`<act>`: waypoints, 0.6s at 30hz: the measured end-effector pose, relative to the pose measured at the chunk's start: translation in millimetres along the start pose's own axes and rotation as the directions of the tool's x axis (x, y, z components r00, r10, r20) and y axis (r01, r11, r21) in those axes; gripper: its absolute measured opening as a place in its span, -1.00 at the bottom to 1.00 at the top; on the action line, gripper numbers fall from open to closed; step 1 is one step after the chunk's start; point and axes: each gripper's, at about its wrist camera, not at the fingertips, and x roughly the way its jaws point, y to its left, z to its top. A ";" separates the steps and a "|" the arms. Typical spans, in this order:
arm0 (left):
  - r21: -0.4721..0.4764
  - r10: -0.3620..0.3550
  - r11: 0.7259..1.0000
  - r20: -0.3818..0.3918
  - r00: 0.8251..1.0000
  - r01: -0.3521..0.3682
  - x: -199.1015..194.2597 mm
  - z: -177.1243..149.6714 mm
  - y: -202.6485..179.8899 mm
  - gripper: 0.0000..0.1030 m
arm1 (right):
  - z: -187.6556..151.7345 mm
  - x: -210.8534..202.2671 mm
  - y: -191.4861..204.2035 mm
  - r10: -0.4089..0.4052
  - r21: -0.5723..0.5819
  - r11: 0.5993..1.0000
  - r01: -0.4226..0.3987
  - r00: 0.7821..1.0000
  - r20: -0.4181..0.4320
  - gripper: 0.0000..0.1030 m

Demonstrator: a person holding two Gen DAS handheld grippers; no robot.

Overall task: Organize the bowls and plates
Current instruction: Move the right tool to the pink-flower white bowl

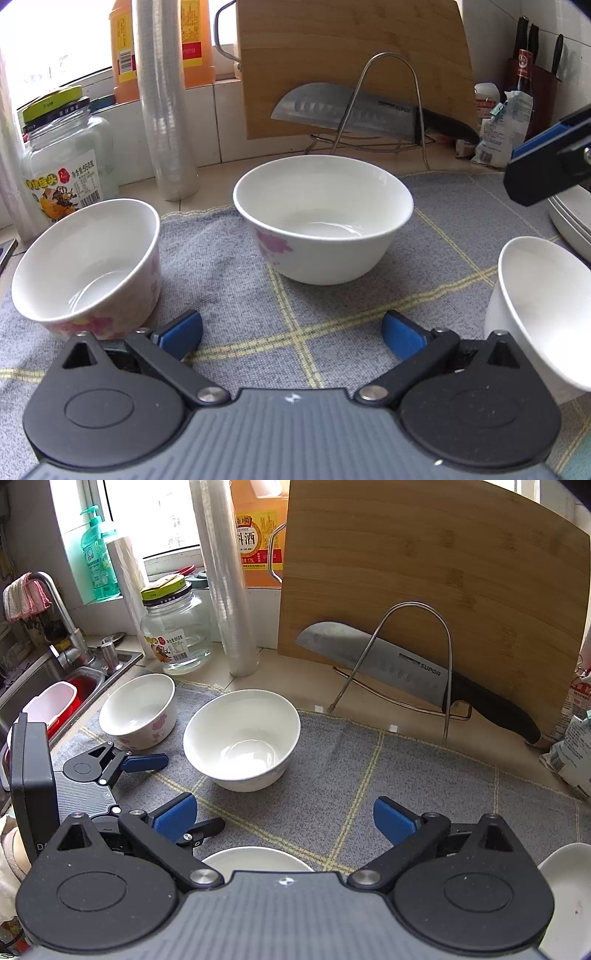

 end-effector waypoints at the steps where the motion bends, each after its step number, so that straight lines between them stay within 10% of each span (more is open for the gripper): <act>1: 0.000 0.001 1.000 0.001 1.000 -0.001 0.0 0.0 -0.1 1.00 | 1.3 1.7 0.0 0.001 -0.004 1.000 -0.001 1.000 -0.002 1.00; 18: 0.012 -0.005 1.000 -0.017 1.000 0.005 6.1 8.1 1.1 0.99 | 29.0 32.6 7.0 0.064 -0.075 0.995 -0.068 0.996 -0.055 1.00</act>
